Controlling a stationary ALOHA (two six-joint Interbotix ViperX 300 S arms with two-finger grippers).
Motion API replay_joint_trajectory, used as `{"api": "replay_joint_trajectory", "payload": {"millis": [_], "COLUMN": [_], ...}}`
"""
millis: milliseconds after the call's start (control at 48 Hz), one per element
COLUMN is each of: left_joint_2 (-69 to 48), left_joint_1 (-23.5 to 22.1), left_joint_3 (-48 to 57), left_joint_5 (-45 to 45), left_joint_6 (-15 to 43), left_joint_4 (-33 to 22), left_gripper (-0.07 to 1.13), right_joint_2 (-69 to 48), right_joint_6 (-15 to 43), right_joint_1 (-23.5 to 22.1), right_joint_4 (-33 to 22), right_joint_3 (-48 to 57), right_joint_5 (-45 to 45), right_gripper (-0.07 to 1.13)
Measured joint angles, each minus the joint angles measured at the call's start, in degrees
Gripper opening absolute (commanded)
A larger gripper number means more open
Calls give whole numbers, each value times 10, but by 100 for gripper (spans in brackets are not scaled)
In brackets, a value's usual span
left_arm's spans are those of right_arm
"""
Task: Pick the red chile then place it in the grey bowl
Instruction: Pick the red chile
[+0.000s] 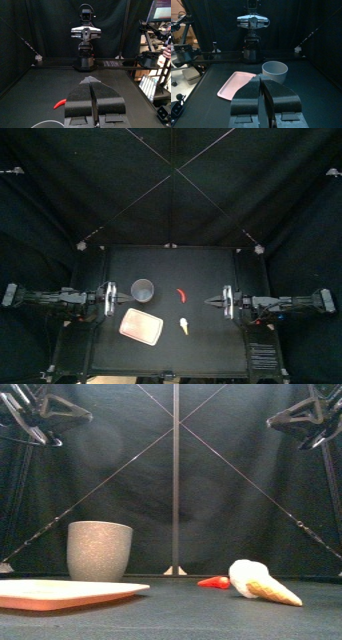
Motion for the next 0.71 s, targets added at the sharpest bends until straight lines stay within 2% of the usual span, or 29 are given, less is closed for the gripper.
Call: {"api": "replay_joint_trajectory", "payload": {"millis": [83, 167, 312, 438, 500, 708], "left_joint_2": [-2, -4, -10, -14, -15, -16], "left_joint_1": [13, 22, 27, 27, 27, 28], "left_joint_3": [8, 9, 10, 10, 10, 9], "left_joint_5": [2, 3, 3, 3, 2, 2], "left_joint_6": [1, 1, 2, 2, 1, 2], "left_joint_4": [0, 0, 2, 3, 4, 4], "left_gripper": [-4, -5, -4, -4, -4, -4], "right_joint_2": [13, 46, 133, 223, 258, 381], "right_joint_6": [17, 36, 86, 113, 120, 121], "right_joint_1": [-7, -23, -89, -140, -151, -163], "right_joint_4": [24, 69, 149, 163, 162, 151], "right_joint_3": [0, -4, -42, -95, -120, -201], "right_joint_5": [6, 25, 122, 217, 244, 294], "right_gripper": [4, 5, 6, 10, 16, 51]}}
